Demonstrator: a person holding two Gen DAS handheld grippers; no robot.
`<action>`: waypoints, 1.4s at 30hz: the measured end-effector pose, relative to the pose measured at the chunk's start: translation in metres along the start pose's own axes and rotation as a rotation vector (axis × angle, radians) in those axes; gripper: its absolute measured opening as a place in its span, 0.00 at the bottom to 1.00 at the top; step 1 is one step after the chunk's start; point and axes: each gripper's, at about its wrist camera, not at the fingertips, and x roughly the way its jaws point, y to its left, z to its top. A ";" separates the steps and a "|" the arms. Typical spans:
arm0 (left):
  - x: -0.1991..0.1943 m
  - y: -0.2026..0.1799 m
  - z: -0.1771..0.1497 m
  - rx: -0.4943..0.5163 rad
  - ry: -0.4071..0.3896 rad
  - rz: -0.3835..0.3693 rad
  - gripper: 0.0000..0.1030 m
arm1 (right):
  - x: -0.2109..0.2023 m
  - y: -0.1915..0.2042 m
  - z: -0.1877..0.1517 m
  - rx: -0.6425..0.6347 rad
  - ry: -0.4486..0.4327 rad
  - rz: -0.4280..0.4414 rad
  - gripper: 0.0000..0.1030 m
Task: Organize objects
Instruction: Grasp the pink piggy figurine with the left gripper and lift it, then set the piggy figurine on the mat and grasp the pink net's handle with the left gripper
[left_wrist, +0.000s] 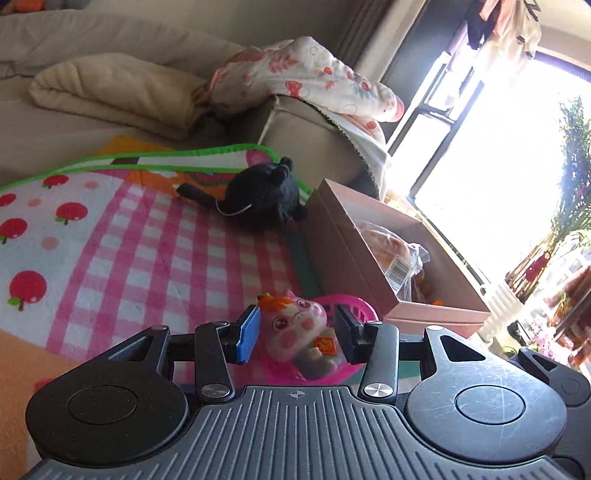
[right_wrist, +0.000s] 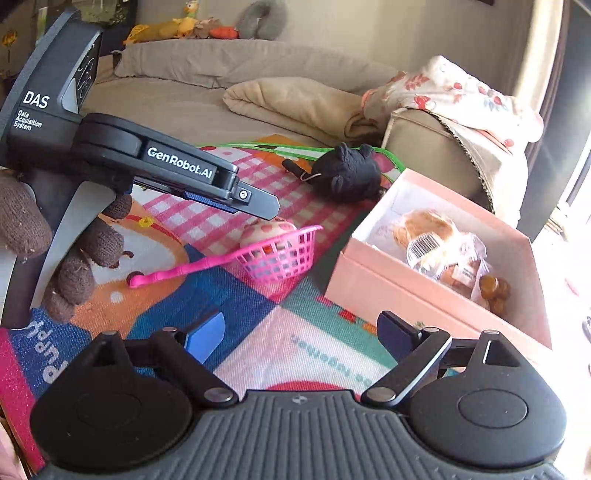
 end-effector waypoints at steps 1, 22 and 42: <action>0.004 -0.004 -0.003 -0.002 0.005 0.012 0.48 | 0.000 0.000 -0.007 0.008 -0.007 -0.011 0.94; -0.027 -0.009 0.005 0.078 -0.141 0.200 0.37 | 0.007 -0.025 -0.043 0.219 0.002 -0.035 1.00; -0.064 -0.010 0.003 0.349 -0.082 0.101 0.39 | 0.013 -0.029 -0.043 0.261 0.038 -0.023 1.00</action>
